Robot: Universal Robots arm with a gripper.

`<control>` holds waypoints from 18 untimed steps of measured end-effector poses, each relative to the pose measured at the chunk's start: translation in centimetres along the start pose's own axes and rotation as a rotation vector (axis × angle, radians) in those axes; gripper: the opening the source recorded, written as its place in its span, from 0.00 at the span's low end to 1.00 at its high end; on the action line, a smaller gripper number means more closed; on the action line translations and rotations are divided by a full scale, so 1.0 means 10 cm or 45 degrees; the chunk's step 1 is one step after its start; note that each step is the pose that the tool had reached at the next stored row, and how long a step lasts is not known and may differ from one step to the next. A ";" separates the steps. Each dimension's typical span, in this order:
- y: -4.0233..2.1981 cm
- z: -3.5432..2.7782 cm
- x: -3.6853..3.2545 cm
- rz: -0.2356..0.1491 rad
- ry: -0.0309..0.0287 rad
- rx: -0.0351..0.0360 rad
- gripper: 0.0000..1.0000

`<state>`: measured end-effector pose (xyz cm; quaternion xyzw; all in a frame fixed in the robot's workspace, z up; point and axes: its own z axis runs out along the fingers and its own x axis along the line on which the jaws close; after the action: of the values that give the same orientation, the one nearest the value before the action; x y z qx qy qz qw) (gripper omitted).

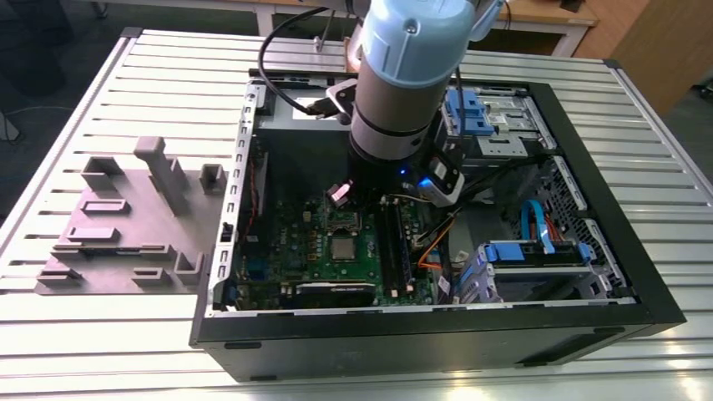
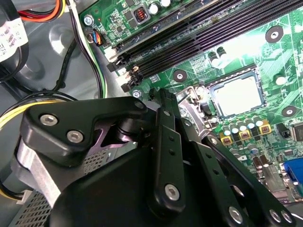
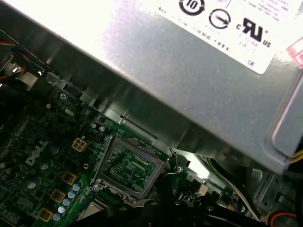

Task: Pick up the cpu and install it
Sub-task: 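Close the cpu cover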

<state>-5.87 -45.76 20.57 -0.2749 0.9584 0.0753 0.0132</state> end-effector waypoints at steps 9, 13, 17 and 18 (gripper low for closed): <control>-0.001 -0.008 0.001 0.000 0.0009 -0.0023 0.10; -0.002 -0.020 0.001 0.001 0.0045 -0.0042 0.10; -0.002 -0.039 0.002 0.003 0.0141 -0.0111 0.10; -0.003 -0.040 0.001 0.003 0.0166 -0.0130 0.10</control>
<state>-5.85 -45.85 20.97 -0.2743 0.9584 0.0785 0.0055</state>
